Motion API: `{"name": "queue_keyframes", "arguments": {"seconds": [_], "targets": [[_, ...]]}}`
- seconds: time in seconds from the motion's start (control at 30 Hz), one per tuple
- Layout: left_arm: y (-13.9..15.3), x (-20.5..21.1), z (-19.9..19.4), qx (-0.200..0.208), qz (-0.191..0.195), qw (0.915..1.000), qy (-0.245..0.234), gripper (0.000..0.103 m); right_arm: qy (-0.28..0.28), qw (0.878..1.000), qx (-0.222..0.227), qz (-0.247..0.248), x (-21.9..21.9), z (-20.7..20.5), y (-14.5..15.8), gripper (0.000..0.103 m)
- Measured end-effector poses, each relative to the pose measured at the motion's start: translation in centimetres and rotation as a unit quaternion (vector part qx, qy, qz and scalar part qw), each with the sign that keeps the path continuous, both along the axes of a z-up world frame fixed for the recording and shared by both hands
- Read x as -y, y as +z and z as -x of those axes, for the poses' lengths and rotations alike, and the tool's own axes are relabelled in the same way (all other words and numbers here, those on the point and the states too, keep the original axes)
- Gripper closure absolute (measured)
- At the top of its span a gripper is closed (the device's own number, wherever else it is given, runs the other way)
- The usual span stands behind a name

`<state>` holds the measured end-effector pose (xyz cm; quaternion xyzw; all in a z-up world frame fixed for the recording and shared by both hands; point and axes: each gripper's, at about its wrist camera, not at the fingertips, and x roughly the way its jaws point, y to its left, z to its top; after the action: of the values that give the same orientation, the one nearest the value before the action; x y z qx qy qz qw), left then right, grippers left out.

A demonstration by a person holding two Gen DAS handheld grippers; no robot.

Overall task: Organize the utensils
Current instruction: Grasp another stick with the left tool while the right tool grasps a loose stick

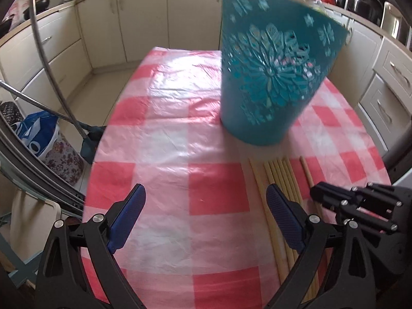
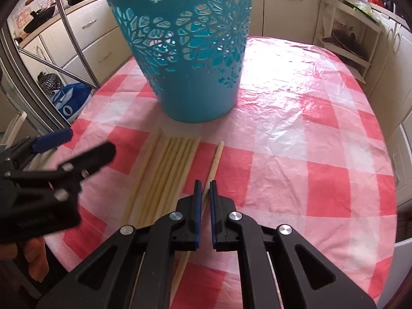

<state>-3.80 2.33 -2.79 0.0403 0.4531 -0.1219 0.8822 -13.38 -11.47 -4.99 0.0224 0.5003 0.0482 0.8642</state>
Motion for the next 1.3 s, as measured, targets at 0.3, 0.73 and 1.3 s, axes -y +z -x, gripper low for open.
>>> {"name": "queue_keyframes", "arguments": {"seconds": [0.3, 0.73, 1.3], "targets": [[-1.1, 1.8, -0.2, -0.01, -0.018, 0.9997, -0.01, 0.012, 0.002, 1.0, -0.007, -0.014, 1.3, 0.5, 0.2, 0.096], [-2.1, 3.3, -1.1, -0.012, -0.04, 0.999, -0.015, 0.023, 0.0, 1.0, -0.011, -0.024, 2.4, 0.9, 0.6, 0.096], [-1.5, 4.5, -0.8, -0.011, -0.004, 0.9979, -0.064, 0.098, -0.003, 1.0, -0.006, -0.017, 2.2, 0.6, 0.7, 0.074]]}}
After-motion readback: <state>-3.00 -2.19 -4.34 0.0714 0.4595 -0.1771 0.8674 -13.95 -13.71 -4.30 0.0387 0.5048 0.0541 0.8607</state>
